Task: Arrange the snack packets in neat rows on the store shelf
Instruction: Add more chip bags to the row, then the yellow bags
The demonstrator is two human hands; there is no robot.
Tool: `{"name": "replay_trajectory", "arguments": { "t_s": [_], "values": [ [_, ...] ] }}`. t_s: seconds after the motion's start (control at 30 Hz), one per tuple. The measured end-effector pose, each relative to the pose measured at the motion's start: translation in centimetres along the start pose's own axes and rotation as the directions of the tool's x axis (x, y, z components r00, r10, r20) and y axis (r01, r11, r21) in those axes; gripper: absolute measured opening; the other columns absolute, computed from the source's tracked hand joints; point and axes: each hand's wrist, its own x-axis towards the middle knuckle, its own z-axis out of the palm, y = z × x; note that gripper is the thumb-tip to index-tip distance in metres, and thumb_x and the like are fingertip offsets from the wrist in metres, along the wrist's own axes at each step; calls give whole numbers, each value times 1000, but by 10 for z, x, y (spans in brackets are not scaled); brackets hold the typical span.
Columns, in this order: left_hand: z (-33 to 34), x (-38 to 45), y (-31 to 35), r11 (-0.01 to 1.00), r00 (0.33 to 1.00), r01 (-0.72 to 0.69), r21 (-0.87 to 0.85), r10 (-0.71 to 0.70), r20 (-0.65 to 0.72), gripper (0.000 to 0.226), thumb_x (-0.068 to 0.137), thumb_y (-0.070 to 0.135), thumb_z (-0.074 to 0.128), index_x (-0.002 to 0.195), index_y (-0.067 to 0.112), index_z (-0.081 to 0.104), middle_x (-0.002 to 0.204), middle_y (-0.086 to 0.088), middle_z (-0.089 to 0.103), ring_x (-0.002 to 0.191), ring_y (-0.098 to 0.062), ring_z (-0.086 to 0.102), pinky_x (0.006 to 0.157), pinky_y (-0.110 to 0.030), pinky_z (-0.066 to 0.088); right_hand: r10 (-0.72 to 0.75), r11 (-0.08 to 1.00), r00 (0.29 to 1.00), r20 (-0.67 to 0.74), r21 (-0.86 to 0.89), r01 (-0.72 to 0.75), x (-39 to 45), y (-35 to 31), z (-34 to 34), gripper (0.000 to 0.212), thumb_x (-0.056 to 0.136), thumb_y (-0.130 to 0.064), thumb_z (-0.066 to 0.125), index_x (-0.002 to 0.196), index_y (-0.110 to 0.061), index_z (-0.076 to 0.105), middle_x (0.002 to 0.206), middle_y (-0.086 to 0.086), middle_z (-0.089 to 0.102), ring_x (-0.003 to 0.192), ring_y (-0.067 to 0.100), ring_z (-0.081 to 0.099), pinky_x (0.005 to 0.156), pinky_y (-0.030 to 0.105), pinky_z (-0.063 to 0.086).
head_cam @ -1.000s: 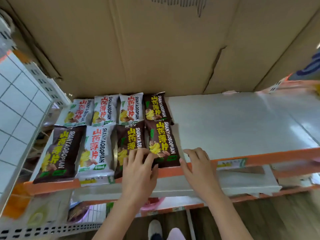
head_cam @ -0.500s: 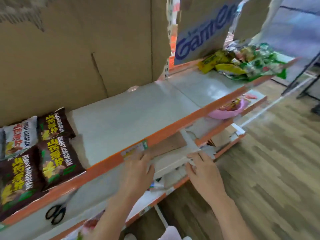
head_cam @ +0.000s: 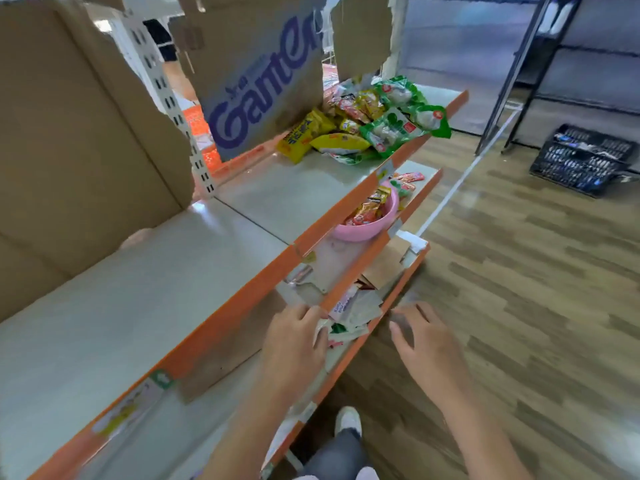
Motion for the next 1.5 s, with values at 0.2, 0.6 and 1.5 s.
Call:
{"name": "replay_trajectory", "arguments": {
  "t_s": [0.2,0.6,1.5],
  "values": [
    [36,109,16,999,1000,-10,-34,10,-9,20,88,19,59,106,13,66,106,-3,63,94,-21,60,76,-25,41,105,994,994,-32,-28,-105,77,43,-23,21,94,-21,49,112,-18,60,108,-4,53,92,12,53,69,16,31],
    [88,273,33,995,994,-85,-52,88,60,17,80,14,67,96,17,69,89,2,61,79,-16,58,66,-26,46,189,982,980,-60,-20,-190,221,112,-52,19,90,-16,55,107,-13,62,103,1,55,96,19,54,77,27,42],
    [204,569,120,975,958,207,-85,-219,-182,18,83,17,66,101,12,68,99,-1,59,97,-19,52,83,-29,41,-144,986,979,146,108,129,558,282,-86,32,91,-22,56,122,-13,57,116,0,54,100,16,55,79,19,40]
  ]
}}
